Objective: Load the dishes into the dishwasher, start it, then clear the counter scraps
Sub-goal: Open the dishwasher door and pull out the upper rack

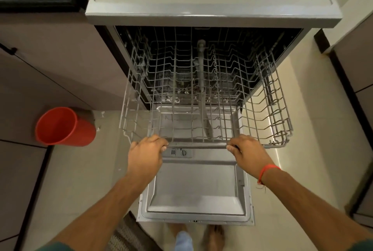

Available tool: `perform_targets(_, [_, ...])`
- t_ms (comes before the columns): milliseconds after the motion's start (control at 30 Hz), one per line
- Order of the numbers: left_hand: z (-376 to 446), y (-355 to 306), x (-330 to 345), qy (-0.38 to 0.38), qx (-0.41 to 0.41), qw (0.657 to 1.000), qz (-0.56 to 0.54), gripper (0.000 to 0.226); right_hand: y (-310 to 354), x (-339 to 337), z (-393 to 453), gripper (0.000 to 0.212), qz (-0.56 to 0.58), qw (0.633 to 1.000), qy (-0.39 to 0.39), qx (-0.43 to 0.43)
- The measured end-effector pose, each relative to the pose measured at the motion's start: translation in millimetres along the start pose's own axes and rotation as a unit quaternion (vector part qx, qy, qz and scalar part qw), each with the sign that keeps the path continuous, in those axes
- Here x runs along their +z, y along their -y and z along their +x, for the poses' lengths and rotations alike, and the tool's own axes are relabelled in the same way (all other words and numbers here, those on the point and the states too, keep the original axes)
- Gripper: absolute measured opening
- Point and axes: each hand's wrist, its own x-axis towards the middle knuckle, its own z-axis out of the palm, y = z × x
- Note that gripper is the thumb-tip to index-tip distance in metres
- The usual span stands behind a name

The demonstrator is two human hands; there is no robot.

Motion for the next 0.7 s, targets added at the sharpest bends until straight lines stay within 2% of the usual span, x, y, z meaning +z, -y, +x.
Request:
perform_targets(133, [-22.5, 2.6, 2.5, 0.030, -0.004, 1.000, 0.004, 0.020, 1.9, 14.3, -21.8, 0.017, 0.002, 1.000, 0.025, -0.007])
perform_targets(333, [-39.5, -2.7, 9.9, 0.034, -0.011, 0.999, -0.006, 0.017, -8.0, 19.9, -34.7, 0.017, -0.008, 1.000, 0.010, -0.018])
perform_targets(600, [-47.5, -1.0, 5.0, 0.060, -0.017, 0.998, 0.006, 0.019, 3.4, 22.1, -44.3, 0.018, -0.009, 0.999, 0.048, 0.011])
perform_targets(700, [-48.1, -4.4, 4.6, 0.062, -0.028, 0.998, 0.010, 0.022, 8.1, 19.9, -45.1, 0.010, 0.015, 0.999, 0.018, 0.040])
